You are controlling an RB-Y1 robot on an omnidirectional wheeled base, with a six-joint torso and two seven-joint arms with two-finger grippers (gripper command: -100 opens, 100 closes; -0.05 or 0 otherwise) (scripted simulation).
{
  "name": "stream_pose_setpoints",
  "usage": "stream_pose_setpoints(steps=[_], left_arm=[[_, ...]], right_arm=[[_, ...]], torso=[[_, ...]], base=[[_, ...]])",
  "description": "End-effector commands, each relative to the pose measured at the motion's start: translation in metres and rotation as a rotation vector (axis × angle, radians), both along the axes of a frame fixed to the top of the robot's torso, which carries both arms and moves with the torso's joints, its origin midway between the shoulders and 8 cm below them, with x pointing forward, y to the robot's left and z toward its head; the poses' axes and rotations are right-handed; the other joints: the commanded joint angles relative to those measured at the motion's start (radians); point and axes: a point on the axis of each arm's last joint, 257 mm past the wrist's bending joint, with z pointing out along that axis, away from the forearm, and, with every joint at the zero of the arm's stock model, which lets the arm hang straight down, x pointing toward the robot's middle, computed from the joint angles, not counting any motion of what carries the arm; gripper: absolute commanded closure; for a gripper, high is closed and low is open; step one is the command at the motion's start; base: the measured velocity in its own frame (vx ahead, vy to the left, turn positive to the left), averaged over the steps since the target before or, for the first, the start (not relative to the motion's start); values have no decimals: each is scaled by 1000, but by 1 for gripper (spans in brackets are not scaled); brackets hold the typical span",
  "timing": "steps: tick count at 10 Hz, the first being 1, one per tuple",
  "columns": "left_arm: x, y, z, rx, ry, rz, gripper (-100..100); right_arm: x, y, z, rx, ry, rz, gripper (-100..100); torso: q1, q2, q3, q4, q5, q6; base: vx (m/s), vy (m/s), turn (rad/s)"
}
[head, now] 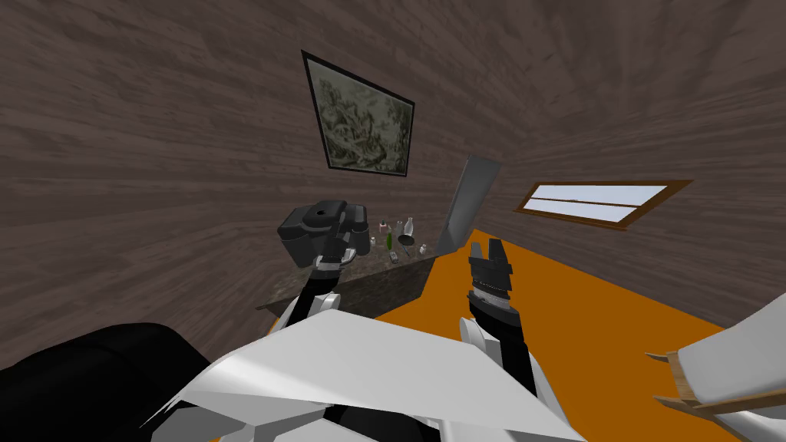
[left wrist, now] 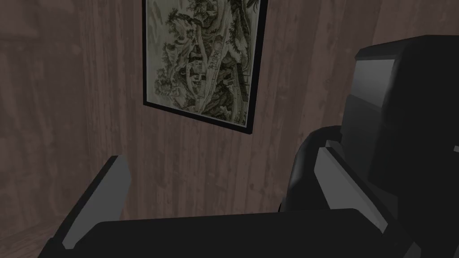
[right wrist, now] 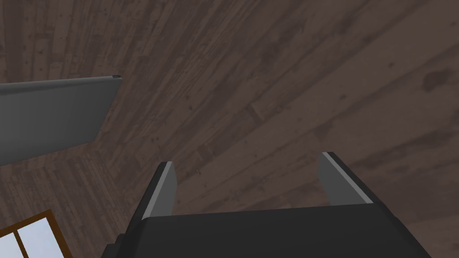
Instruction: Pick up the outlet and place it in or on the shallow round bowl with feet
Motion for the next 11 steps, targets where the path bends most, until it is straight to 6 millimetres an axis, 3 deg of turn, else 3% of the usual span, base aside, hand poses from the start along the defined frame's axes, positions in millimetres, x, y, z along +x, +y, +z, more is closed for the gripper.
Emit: stream_pose_setpoints(steps=[1,11], left_arm=[[2,-2,0,16,9,-18,-100],[40,-8,-19,91,187,-108,-100]], right_arm=[[0,0,0,0,0,0,0],[0,0,0,0,0,0,0]], torso=[[0,0,0,0,0,0],[0,1,1,0,0,0]], base=[[-16,-4,-11],[-40,-13,-29]])
